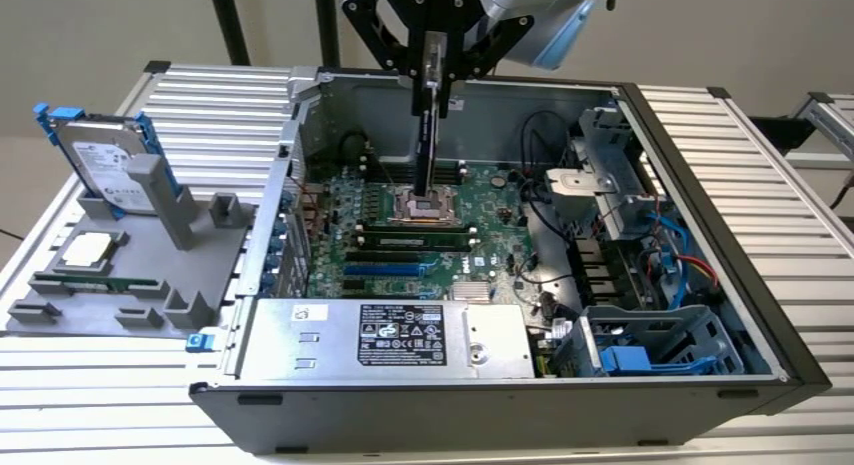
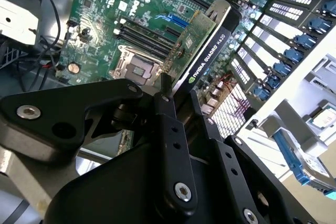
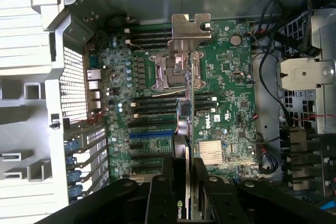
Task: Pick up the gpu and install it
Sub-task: 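Insert the gpu into the slot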
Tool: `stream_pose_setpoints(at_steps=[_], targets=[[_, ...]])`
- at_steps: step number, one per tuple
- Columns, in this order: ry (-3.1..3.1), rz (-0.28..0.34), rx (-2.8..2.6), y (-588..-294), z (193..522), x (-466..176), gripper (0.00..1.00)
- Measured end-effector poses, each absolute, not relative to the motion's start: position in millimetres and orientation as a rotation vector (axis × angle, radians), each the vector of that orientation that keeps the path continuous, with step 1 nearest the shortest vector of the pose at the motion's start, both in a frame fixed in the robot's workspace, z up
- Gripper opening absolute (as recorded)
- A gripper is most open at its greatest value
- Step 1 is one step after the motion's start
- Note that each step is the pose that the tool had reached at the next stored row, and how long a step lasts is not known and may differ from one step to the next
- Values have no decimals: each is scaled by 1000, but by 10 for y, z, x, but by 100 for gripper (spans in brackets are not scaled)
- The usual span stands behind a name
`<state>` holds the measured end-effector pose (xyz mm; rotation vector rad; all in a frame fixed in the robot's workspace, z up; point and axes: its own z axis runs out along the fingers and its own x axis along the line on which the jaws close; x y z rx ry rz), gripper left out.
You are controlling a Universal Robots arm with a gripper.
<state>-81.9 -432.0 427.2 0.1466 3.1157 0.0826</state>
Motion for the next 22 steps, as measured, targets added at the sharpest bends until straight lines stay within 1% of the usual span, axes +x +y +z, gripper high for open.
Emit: stream_pose_setpoints(at_steps=[22], targets=[[3117,83,132,-4320,4272,-814,0]])
